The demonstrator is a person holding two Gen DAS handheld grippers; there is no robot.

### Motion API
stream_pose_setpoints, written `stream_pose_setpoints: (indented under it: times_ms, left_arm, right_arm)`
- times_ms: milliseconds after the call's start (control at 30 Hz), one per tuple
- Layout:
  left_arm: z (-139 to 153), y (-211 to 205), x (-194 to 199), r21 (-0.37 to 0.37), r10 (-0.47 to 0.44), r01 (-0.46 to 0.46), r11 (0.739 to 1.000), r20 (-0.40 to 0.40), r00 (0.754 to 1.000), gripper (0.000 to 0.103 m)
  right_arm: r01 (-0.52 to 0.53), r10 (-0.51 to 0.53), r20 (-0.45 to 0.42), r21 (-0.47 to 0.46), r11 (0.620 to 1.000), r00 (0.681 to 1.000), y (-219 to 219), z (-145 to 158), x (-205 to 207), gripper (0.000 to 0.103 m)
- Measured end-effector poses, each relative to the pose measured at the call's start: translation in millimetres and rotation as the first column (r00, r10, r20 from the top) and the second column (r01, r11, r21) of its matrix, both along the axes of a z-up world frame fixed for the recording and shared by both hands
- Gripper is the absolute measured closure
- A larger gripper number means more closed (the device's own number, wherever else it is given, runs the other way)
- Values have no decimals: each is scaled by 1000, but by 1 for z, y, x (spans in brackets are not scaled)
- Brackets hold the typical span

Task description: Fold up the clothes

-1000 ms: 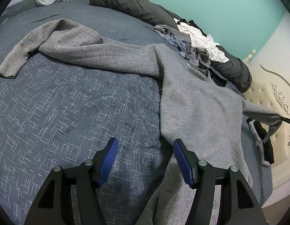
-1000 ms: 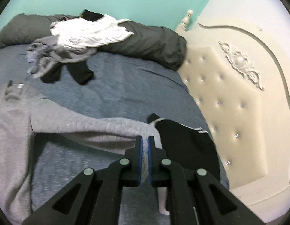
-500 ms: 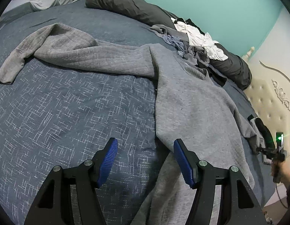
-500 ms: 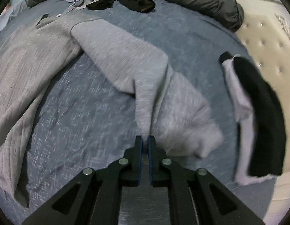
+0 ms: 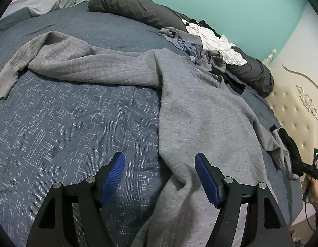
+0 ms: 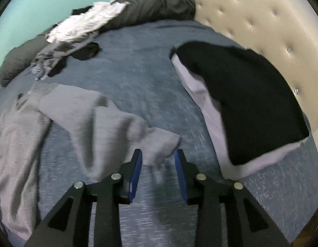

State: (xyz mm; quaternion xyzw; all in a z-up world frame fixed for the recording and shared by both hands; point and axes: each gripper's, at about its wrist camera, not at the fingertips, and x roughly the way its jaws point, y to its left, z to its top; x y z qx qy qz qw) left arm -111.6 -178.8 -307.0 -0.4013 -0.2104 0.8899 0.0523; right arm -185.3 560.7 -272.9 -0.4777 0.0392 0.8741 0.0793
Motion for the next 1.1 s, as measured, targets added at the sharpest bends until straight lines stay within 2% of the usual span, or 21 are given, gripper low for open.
stream_pose_setpoints:
  times_ms: [67,167,300,400,467,533,567,600,633,667,767,867,1000,1100]
  left_arm:
    - [0,2,-2,-5,4,-4,1000,2,1000,28]
    - [-1,4,-5,-10,9,-9,1000,3,1000,28]
    - [-2,12,-11,-30,-6,6,1000,7,1000,28]
    - [-2,20,-15,-72,-21,22,997,6,1000,28]
    - [-1,23,-17,-88,-30,30,996,3,1000,28]
    - [-2,24,-18,-84,-30,30,996,3,1000,28]
    - [-2,24,-19,-83,-30,30,996,4,1000,28]
    - [-3,24,-19,-84,-30,30,996,5,1000,28]
    - [-3,25,-19,-84,-30,30,996,6,1000,28]
    - [-3,25,-19,-84,-30,30,996,7,1000,28]
    - [-3,22,-18,-77,-25,25,997,3,1000,28]
    - [-2,18,-16,-69,-13,13,998,0,1000,28]
    - [2,13,-14,-60,-1,1,998,-9,1000,28]
    - [4,12,-13,-60,2,-3,998,-16,1000,28]
  right_arm:
    - [10,-10,32,0,1000,999,3,-14,-6,54]
    - [36,-35,61,-8,999,998,5,-30,-14,49]
    - [74,-70,73,-54,996,995,12,-47,-26,33]
    - [101,-93,80,-99,990,992,17,-58,-34,33]
    - [103,-97,78,-80,991,992,14,-60,-38,33]
    - [86,-82,81,-50,995,993,9,-60,-43,43]
    - [66,-62,88,-40,997,994,6,-60,-46,63]
    - [44,-40,97,-34,998,994,1,-62,-48,77]
    - [29,-27,101,-18,999,995,-4,-61,-50,81]
    - [14,-15,100,7,1000,995,-9,-59,-51,92]
    - [-18,13,75,68,998,997,-20,-42,-51,95]
    - [-13,13,-4,109,994,1000,-18,-6,-46,95]
    - [37,-22,-84,182,983,996,6,48,-39,95]
    - [103,-82,-103,224,969,991,36,76,-35,95]
